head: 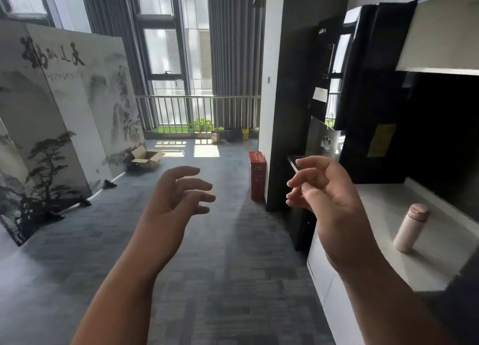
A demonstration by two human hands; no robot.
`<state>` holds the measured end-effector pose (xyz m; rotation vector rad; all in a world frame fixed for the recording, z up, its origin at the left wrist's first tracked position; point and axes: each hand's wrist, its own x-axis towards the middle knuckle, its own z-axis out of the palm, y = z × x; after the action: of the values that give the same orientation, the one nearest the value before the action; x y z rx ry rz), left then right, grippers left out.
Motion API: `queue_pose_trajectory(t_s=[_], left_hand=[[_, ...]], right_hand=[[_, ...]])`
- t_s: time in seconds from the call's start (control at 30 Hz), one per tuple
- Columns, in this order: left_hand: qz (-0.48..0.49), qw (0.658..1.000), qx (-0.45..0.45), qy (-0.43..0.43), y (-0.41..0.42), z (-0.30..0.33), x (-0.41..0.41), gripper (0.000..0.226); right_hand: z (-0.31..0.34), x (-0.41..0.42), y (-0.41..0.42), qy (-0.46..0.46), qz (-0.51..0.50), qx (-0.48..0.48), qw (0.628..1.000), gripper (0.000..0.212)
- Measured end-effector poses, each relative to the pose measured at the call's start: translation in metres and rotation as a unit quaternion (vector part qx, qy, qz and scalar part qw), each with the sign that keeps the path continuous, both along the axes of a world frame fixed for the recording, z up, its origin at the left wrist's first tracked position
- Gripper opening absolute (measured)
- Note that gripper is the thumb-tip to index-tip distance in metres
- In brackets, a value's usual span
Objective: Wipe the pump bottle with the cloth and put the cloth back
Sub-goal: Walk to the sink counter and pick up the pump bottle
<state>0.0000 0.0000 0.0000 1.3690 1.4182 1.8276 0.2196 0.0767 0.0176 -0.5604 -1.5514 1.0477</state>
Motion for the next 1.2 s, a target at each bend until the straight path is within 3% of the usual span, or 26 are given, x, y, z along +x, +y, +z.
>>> queue_pose_trajectory(t_s=[0.23, 0.53, 0.9, 1.2], left_hand=[[0.014, 0.999, 0.025, -0.022, 0.099, 0.016, -0.102, 0.033], [0.019, 0.999, -0.008, -0.032, 0.223, -0.002, -0.165, 0.034], [0.010, 0.999, -0.031, 0.016, 0.463, 0.001, -0.188, 0.035], [0.012, 0.999, -0.043, -0.027, 0.623, -0.011, -0.227, 0.034]], right_hand=[[0.004, -0.101, 0.099, -0.003, -0.002, 0.004, 1.000, 0.030], [-0.007, -0.154, 0.223, 0.024, 0.000, -0.023, 0.999, 0.030], [-0.008, -0.184, 0.446, 0.015, 0.001, -0.036, 0.999, 0.034], [-0.016, -0.232, 0.618, 0.008, 0.026, -0.062, 0.998, 0.030]])
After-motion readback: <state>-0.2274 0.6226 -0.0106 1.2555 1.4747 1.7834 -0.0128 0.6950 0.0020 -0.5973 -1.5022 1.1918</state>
